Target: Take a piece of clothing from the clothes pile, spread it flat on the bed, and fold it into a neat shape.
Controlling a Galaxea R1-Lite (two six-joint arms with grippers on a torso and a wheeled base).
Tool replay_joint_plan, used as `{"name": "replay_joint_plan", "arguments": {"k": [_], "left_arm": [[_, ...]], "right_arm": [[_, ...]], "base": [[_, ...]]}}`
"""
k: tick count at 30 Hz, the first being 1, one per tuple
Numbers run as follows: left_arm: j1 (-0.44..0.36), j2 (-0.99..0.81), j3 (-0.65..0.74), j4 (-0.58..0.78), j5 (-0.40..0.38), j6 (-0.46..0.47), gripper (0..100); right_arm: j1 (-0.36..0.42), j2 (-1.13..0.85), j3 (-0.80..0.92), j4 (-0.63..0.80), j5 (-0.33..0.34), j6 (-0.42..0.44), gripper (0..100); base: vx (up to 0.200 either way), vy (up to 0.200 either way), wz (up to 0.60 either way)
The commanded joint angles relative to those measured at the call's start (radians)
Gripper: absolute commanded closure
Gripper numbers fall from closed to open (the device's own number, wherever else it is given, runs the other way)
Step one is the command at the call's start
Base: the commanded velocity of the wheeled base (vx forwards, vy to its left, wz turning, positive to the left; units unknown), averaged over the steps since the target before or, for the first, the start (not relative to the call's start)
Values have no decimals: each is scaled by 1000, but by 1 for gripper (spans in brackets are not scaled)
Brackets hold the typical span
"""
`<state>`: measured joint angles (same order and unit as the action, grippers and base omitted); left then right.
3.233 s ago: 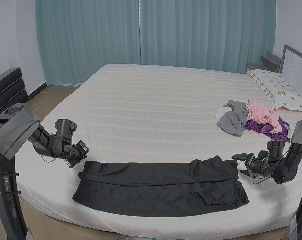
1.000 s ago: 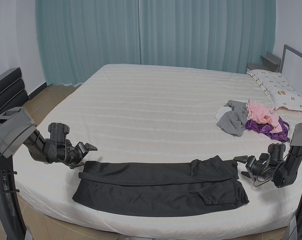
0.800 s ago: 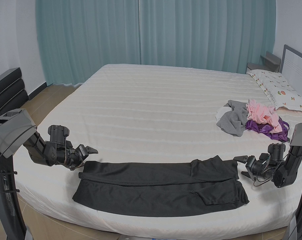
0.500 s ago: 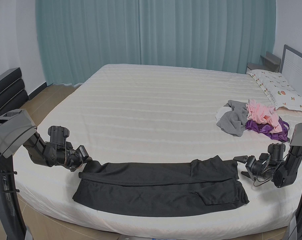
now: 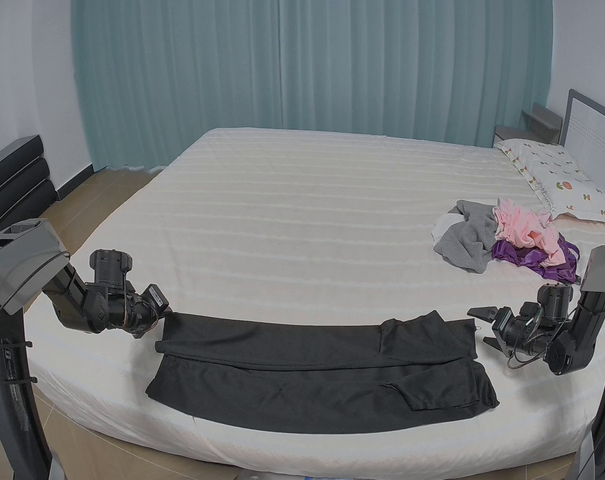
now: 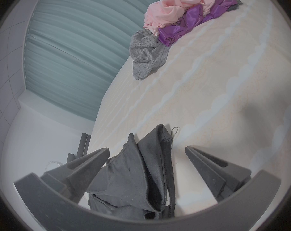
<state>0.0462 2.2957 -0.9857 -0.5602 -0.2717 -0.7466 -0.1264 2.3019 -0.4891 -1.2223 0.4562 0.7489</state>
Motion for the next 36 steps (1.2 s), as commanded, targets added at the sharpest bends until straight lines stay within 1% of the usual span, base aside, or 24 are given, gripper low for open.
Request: {"name": "replay_joint_plan", "arguments": {"k": [1, 6, 10, 16, 20, 22, 23, 27, 36], "left_arm": [[6, 7, -1, -6, 3, -5, 100], [4, 13, -1, -7, 6, 0, 100], [4, 17, -4, -7, 29, 1, 100], [3, 27, -11, -7, 31, 1, 100], [3, 27, -11, -7, 31, 1, 100], [3, 27, -11, -7, 31, 1, 100], [3, 27, -11, -7, 31, 1, 100], [3, 27, -8, -7, 31, 1, 100], [1, 27, -4, -7, 32, 3, 100]], "right_arm": [[1, 2, -6, 0, -1, 0, 0], [5, 16, -23, -2, -10, -2, 0], [5, 24, -45, 0, -11, -2, 0], [14, 45, -63, 1, -16, -3, 0], [39, 65, -91, 14, -34, -3, 0], [62, 88, -98, 10, -70, -6, 0], [67, 94, -103, 1, -83, -6, 100], [67, 102, -126, 1, -122, -5, 100], [45, 77, -128, -19, -122, 15, 100]], "base": [[0, 0, 0], [0, 0, 0], [0, 0, 0], [0, 0, 0], [0, 0, 0], [0, 0, 0], [0, 0, 0], [0, 0, 0], [0, 0, 0]]}}
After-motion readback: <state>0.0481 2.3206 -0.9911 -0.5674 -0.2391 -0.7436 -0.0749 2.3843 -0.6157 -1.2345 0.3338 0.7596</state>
